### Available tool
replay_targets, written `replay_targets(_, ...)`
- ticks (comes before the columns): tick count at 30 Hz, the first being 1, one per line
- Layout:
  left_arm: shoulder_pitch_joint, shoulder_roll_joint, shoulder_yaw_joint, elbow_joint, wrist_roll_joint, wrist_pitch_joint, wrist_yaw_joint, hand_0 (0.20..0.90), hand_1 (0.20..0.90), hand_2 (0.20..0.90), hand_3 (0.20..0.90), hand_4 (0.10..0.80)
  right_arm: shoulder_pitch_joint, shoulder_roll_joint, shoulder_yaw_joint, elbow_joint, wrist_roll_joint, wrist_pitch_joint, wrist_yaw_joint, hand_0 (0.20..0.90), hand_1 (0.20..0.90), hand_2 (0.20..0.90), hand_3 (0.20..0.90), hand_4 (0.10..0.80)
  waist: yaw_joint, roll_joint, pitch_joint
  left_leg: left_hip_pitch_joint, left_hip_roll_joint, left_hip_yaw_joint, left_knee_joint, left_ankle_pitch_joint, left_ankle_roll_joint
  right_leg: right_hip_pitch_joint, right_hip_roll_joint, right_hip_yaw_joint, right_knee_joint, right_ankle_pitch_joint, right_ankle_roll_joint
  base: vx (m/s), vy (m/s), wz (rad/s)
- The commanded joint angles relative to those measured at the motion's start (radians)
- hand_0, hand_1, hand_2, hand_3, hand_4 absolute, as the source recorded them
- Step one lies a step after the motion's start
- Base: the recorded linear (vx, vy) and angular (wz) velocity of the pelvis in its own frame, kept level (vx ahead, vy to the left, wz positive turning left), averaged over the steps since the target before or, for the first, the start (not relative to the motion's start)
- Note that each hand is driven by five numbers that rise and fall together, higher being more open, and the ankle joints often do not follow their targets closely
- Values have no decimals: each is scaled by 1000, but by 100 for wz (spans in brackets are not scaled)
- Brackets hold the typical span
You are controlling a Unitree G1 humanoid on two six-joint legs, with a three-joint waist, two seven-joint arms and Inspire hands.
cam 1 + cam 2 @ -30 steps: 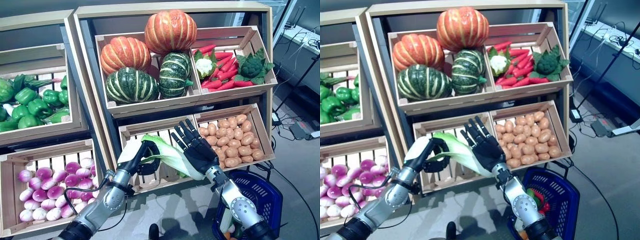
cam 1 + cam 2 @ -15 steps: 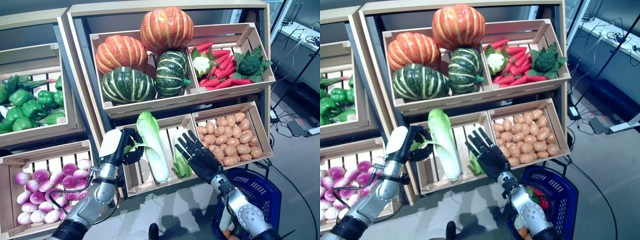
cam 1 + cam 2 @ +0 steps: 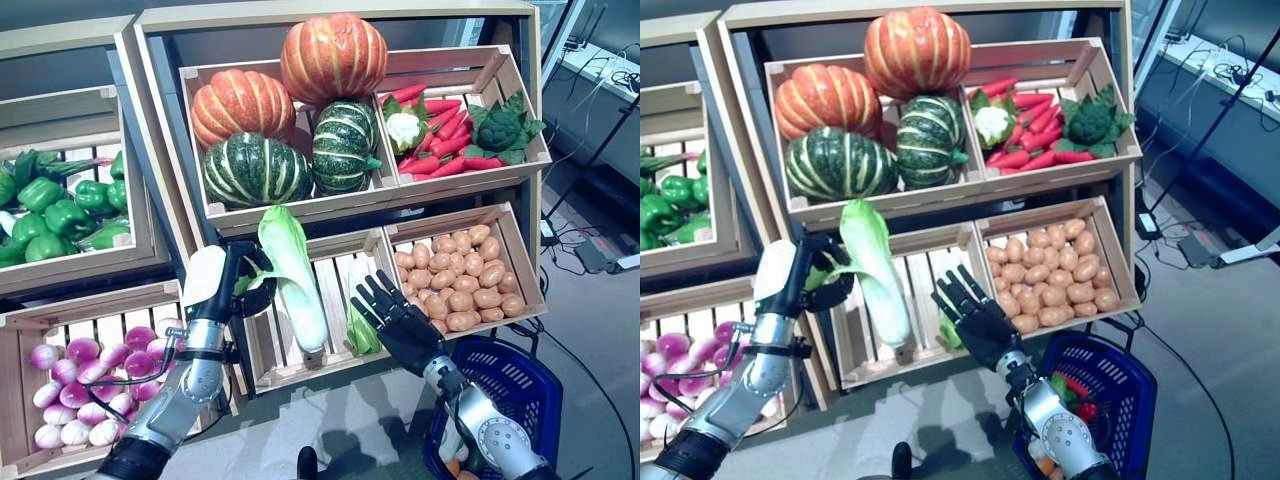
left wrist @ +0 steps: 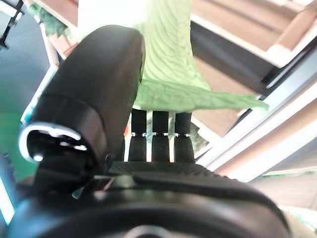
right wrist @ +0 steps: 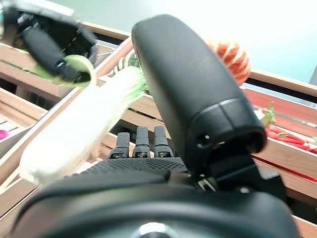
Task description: Put vegetables into the basket
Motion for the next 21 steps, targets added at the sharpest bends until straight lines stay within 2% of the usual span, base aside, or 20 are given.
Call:
replay_targets(1, -115, 1, 114, -105, -37, -96, 60, 300, 300, 300, 300, 400, -68, 38, -13, -37, -32, 0, 66, 900, 900, 900, 900, 800, -5, -19, -51, 101, 33, 3, 9, -171, -59, -71, -76, 6, -3, 100, 22, 0, 0, 0)
replay_targets(6, -137, 1, 101, -132, -48, -106, 18, 300, 300, 300, 300, 400, -106, 35, -2, 14, -65, 18, 48, 900, 900, 900, 900, 800, 3, -20, -54, 103, 34, -2, 9, -171, -62, -67, -75, 3, -3, 99, 20, 0, 0, 0)
replay_targets(10, -156, 15, 88, -147, -75, -131, -26, 300, 300, 300, 300, 400, -131, 11, -3, 67, -147, 83, 41, 900, 900, 900, 900, 800, 7, -23, -58, 107, 35, -4, 9, -172, -63, -62, -76, 1, -3, 98, 19, 0, 0, 0)
replay_targets(16, -175, 24, 66, -180, -131, -134, -66, 300, 300, 300, 300, 400, -173, -49, 14, 120, -222, 176, 94, 900, 900, 900, 900, 800, 14, -34, -60, 112, 37, -5, 9, -173, -65, -54, -77, -3, -3, 100, 19, 0, 0, 0)
replay_targets(21, -194, 6, 43, -194, -159, -137, -96, 300, 300, 300, 300, 400, -223, -65, 30, 153, -217, 200, 105, 900, 900, 900, 900, 800, 23, -40, -61, 116, 36, -11, 9, -173, -65, -49, -76, -7, -1, 100, 17, 4, -2, 1)
